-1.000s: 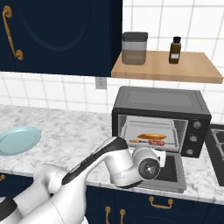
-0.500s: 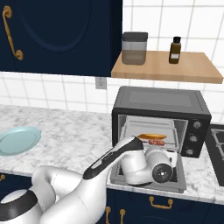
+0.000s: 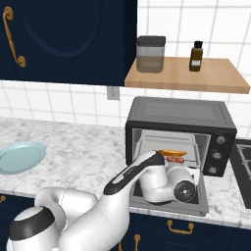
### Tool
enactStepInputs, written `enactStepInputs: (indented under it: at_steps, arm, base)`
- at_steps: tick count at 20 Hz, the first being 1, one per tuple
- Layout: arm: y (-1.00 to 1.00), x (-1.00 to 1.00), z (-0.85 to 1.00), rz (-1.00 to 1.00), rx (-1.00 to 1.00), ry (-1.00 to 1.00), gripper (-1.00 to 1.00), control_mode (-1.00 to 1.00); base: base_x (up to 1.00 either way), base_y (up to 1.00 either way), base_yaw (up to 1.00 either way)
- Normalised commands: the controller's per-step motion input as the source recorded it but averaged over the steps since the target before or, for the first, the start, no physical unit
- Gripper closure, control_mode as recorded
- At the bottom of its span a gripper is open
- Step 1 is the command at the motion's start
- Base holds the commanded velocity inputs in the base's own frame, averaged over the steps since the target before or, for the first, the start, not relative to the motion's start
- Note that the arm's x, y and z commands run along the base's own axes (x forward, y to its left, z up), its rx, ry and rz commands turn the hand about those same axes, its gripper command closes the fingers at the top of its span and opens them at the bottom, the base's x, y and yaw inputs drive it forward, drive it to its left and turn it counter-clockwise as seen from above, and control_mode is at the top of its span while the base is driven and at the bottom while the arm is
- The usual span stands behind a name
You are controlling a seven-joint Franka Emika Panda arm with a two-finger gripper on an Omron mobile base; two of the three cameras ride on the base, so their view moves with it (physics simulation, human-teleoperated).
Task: Pick up the kebab skewer and baguette bread, and place them inside the toaster oven. Close the toaster oven door and start by setting the timer.
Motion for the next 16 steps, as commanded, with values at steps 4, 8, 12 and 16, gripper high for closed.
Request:
enactStepInputs:
  at_steps: [4, 8, 12, 16]
  arm:
    - [0.0, 0.15, -0.2, 0.0, 0.0, 0.0, -1.0, -1.0]
    - [0.0, 0.09, -0.11, 0.0, 0.0, 0.0, -1.0, -1.0]
    - [0.0, 0.14, -0.01, 0.0, 0.0, 0.0, -1.0, -1.0]
    - [0.0, 0.14, 0.0, 0.0, 0.0, 0.0, -1.0, -1.0]
  base:
    - [0.0, 0.0, 0.0]
    - [0.0, 0.0, 0.0]
    - [0.0, 0.0, 0.0]
    - [0.0, 0.0, 0.0]
